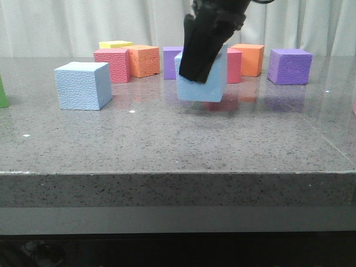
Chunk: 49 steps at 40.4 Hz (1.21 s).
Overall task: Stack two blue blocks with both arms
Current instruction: 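Grasp the light blue cube with the right gripper and slide it toward the center, then release the light blue cube and raise the right gripper away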
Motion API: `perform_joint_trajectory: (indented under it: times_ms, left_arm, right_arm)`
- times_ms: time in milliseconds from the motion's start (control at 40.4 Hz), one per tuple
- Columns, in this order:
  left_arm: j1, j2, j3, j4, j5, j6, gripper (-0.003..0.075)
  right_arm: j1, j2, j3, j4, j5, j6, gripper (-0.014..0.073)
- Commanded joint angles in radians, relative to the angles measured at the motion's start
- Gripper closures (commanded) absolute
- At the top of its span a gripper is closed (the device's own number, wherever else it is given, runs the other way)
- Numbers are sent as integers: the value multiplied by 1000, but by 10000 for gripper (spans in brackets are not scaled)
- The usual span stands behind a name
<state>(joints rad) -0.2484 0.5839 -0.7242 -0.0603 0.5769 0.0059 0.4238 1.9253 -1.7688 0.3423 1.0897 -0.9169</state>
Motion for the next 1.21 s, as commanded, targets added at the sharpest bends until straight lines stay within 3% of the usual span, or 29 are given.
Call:
perform_joint_trajectory:
  times_ms: [0, 346, 495, 742, 1014, 1188]
  left_arm:
    - [-7, 8, -30, -3, -82, -6, 101]
    - [-7, 8, -30, -3, -80, -6, 101]
    - [-7, 8, -30, -3, -80, -6, 101]
    - [-7, 8, -30, -3, -73, -6, 101]
    - [-7, 8, -30, -3, -72, -6, 101]
    - [-7, 8, -30, -3, -72, -6, 101]
  right_arm:
    - [-4, -30, -39, 39, -40, -131, 211]
    - [14, 7, -39, 105, -109, -351, 211]
    - [14, 21, -39, 121, -95, -351, 193]
    - [14, 27, -39, 122, -118, -350, -68]
    - [14, -7, -39, 128, -132, -331, -67]
    - [14, -90, -39, 128, -103, -217, -67]
